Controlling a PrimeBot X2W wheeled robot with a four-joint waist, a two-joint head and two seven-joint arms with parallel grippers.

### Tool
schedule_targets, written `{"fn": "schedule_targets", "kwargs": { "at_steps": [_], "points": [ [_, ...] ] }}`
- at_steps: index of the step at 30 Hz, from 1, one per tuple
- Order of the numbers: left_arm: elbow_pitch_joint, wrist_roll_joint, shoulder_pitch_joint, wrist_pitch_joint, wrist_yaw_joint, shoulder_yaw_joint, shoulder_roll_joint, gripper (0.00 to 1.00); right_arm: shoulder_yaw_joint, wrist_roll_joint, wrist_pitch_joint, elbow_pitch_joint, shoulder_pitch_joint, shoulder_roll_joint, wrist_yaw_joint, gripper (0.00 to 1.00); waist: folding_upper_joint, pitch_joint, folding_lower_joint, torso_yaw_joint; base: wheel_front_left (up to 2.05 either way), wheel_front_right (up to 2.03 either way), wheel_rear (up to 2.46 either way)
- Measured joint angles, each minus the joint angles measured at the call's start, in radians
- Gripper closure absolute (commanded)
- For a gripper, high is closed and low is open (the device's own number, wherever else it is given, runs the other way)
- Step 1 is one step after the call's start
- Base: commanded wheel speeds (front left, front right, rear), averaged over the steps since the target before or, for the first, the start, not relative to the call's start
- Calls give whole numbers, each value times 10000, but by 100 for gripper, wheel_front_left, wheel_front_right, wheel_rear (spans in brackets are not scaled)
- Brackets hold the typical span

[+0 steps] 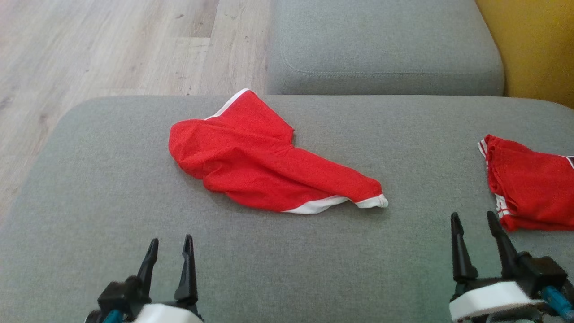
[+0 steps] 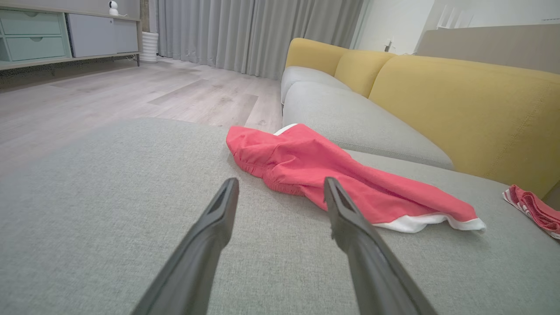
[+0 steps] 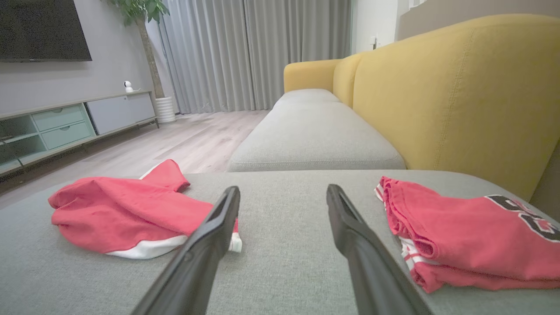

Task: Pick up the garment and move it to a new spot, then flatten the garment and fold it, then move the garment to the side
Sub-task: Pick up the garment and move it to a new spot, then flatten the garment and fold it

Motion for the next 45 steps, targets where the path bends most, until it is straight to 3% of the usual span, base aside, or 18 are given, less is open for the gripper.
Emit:
{"fn": "schedule_targets", "kwargs": {
  "at_steps": [15, 36, 39, 45],
  "points": [
    [-370, 146, 544, 0, -2, 389, 31, 0, 324, -19, -38, 976, 5, 4, 0, 0, -1, 27, 1, -70, 0, 0, 0],
    [-322, 203, 625, 263, -58, 322, 58, 0, 441, -12, -67, 1047, -50, 4, 0, 0, 0, 369, 1, -157, 0, 0, 0],
    [234, 232, 116, 633, -410, -58, -2, 0, 650, -8, -52, 938, -123, 4, 0, 0, 0, 583, 1, -249, 0, 0, 0],
    [2061, 188, -1960, 959, -1074, -378, -849, 0, 1028, -111, 115, 617, -802, 4, 0, 0, 0, 1218, 3, -635, 0, 0, 0]
  ]
}}
